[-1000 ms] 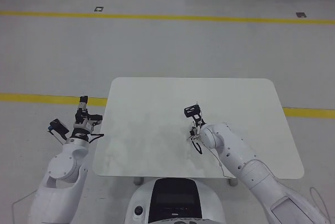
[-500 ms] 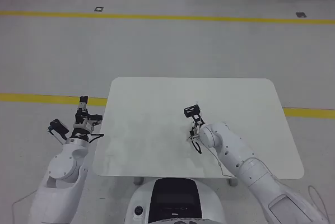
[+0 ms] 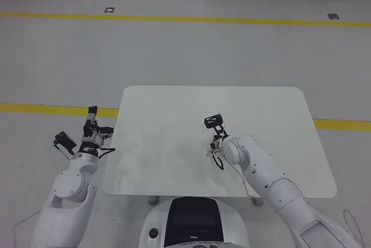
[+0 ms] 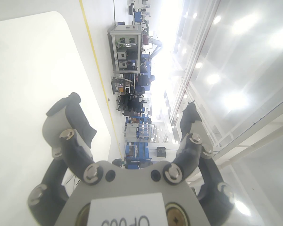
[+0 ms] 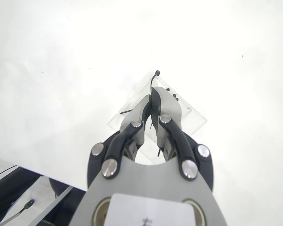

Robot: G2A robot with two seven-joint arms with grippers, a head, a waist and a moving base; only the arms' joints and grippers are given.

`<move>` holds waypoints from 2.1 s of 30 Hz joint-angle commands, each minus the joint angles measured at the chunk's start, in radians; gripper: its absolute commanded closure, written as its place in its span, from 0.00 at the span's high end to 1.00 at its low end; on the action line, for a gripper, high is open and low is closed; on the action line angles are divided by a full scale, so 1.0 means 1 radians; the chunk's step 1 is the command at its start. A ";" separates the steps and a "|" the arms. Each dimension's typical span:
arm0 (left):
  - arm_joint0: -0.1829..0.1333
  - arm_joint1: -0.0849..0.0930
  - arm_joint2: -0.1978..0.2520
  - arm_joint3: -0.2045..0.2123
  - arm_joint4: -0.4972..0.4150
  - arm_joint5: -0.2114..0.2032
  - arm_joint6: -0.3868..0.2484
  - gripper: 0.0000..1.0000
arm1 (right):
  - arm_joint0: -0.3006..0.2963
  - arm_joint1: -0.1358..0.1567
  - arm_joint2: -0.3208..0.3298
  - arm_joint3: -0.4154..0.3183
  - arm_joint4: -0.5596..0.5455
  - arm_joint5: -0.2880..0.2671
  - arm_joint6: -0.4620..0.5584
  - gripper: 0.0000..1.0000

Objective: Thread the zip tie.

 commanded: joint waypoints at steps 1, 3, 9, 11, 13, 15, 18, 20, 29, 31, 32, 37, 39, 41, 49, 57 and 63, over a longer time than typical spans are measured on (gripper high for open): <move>0.000 0.000 0.000 0.000 0.000 0.000 0.000 1.00 | -0.023 0.006 0.023 -0.044 0.007 -0.015 -0.002 0.00; 0.000 0.000 0.000 0.000 0.000 0.000 0.000 1.00 | -0.048 0.013 0.047 -0.085 0.021 -0.035 -0.008 0.00; 0.000 0.000 0.000 0.000 0.000 0.000 0.000 1.00 | -0.129 0.032 0.146 -0.186 0.133 -0.122 -0.050 0.00; 0.000 0.000 0.000 0.000 0.000 0.000 0.000 1.00 | -0.150 0.037 0.176 -0.203 0.180 -0.148 -0.062 0.00; 0.000 0.000 0.000 0.000 0.000 0.000 0.000 1.00 | -0.157 0.039 0.187 -0.209 0.204 -0.159 -0.063 0.00; 0.000 0.000 0.000 0.000 0.000 0.000 0.000 1.00 | -0.157 0.039 0.187 -0.209 0.204 -0.159 -0.063 0.00; 0.000 0.000 0.000 0.000 0.000 0.000 0.000 1.00 | -0.157 0.039 0.187 -0.209 0.204 -0.159 -0.063 0.00; 0.000 0.000 0.000 0.000 0.000 0.000 0.000 1.00 | -0.157 0.039 0.187 -0.209 0.204 -0.159 -0.063 0.00; 0.000 0.000 0.000 0.000 0.000 0.000 0.000 1.00 | -0.187 0.032 0.217 -0.211 0.350 -0.169 -0.199 0.00; 0.000 0.000 0.000 0.000 0.000 0.000 0.000 1.00 | -0.193 0.028 0.222 -0.210 0.402 -0.162 -0.254 0.00; 0.000 0.000 0.000 0.000 0.000 0.000 0.000 1.00 | -0.197 0.025 0.226 -0.208 0.436 -0.155 -0.289 0.00; 0.000 0.000 0.000 0.000 0.000 0.000 0.000 1.00 | -0.204 0.014 0.226 -0.189 0.555 -0.172 -0.378 0.00; 0.000 0.000 0.000 0.000 0.000 0.000 0.000 1.00 | -0.204 0.014 0.226 -0.189 0.555 -0.172 -0.378 0.00; 0.000 0.000 0.000 0.000 0.000 0.000 0.000 1.00 | -0.204 0.014 0.226 -0.189 0.555 -0.172 -0.378 0.00; 0.000 0.000 0.000 0.000 0.000 0.000 0.000 1.00 | -0.229 0.008 0.226 -0.197 0.621 -0.191 -0.478 0.00; 0.000 0.000 0.000 0.000 0.000 0.000 0.000 1.00 | -0.257 -0.023 0.189 -0.152 0.781 -0.231 -0.762 0.00; 0.000 0.000 0.000 0.000 0.000 0.000 0.000 1.00 | -0.255 -0.026 0.185 -0.143 0.795 -0.240 -0.780 0.00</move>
